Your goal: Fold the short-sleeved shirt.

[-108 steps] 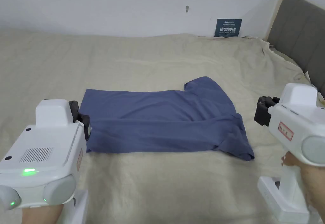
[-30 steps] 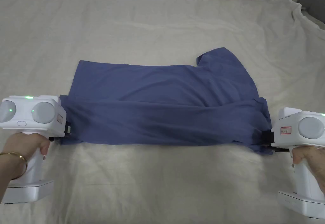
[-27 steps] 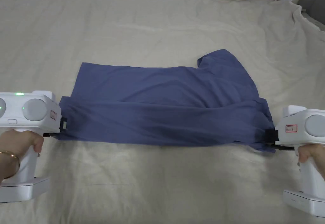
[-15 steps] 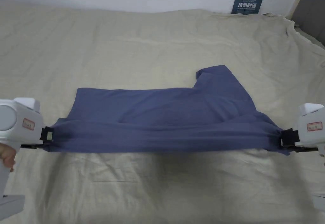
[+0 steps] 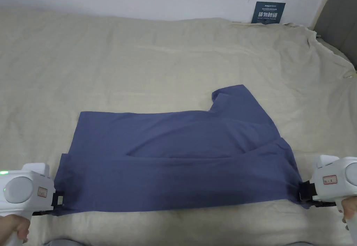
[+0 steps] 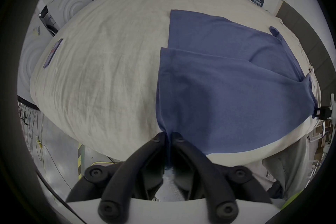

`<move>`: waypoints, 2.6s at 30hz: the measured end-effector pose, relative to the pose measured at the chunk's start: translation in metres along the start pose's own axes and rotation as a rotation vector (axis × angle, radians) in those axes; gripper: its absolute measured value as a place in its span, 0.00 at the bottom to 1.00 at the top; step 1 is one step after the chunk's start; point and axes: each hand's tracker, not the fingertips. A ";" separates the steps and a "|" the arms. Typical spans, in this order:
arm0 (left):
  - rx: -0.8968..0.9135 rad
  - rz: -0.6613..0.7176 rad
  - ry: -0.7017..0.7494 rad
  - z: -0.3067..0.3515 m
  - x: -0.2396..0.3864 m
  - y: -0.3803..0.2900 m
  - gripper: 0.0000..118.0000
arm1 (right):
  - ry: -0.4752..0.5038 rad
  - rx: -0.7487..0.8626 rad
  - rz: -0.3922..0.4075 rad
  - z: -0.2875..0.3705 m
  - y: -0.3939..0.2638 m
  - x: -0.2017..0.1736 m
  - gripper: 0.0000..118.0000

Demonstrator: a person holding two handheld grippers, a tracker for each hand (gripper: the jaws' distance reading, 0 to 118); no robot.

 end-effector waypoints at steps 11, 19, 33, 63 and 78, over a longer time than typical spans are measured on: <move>0.372 0.142 -0.014 0.107 -0.023 0.054 0.97 | -0.019 0.336 0.046 0.110 0.035 -0.002 0.87; 0.799 0.079 -0.033 0.168 0.051 0.064 0.96 | -0.002 0.793 0.043 0.173 0.029 -0.050 0.87; 0.968 0.030 -0.120 0.147 0.102 0.033 0.00 | 0.061 1.071 0.048 0.170 -0.005 -0.097 0.01; 0.966 0.026 -0.065 0.112 0.111 0.089 0.00 | 0.012 0.357 0.003 0.033 0.240 -0.079 0.68; 0.900 0.047 -0.061 0.055 0.114 0.133 0.00 | -0.095 0.041 -0.116 -0.129 0.280 -0.037 0.74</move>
